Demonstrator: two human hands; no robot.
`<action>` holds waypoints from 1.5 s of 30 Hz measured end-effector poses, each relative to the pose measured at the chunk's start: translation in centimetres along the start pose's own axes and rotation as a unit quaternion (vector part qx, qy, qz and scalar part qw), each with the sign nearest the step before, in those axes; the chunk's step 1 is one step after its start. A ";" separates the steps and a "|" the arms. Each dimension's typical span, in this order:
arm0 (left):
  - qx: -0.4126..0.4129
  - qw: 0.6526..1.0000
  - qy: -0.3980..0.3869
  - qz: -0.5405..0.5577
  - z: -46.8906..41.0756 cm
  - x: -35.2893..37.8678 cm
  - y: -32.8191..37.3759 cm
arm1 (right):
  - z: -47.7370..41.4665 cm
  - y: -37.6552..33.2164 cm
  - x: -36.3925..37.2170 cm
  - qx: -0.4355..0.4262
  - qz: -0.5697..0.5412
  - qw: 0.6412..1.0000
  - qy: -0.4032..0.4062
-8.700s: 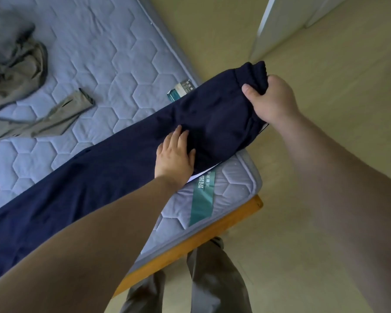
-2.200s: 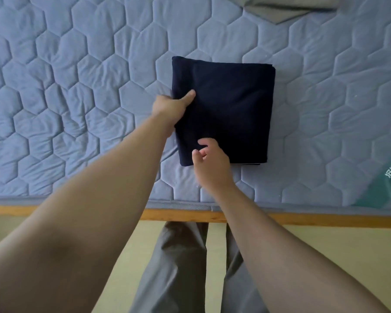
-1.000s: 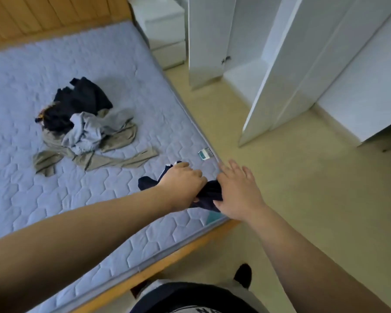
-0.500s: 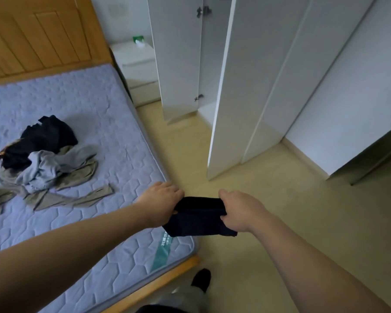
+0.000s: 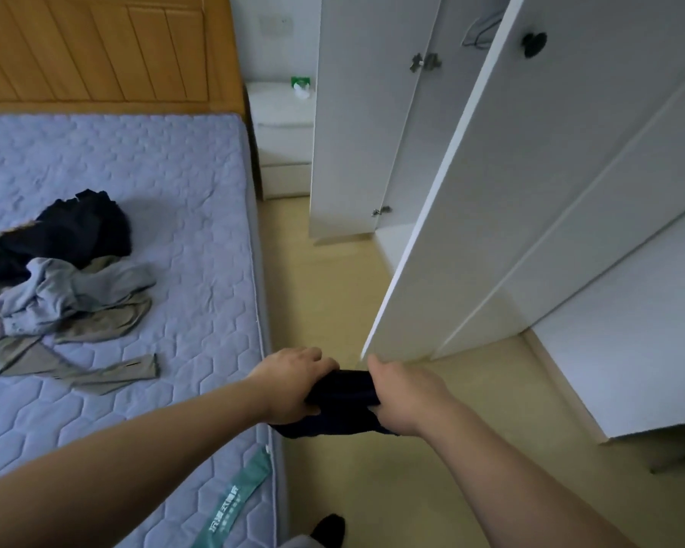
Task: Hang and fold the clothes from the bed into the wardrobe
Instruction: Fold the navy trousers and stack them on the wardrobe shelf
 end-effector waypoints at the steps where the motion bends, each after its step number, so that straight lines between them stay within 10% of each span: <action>1: -0.009 1.000 -0.004 -0.002 -1.0 -0.4 -0.5 | -1.4 0.6 -0.4 -0.010 0.001 1.000 -0.005; 23: -0.255 0.964 -0.078 0.005 -8.3 -11.1 -20.3 | -25.1 -5.9 -13.1 -0.265 0.080 0.957 -0.088; 34: -0.196 0.975 -0.107 0.018 -20.1 -18.4 -37.3 | -44.4 -8.0 -21.8 -0.149 0.121 0.973 -0.128; 45: -0.031 0.999 -0.005 -0.039 -38.1 -39.8 -39.7 | -52.8 4.7 -43.2 0.040 -0.001 0.996 -0.086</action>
Point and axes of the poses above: each hand's wrist, its own z-axis away from the middle knuckle, its own x-axis out of the palm, y = z × x, the point moved 10 cm from there along -z, towards the middle knuckle, and after that the axes turned 1 degree about x, right-handed, at the moved point
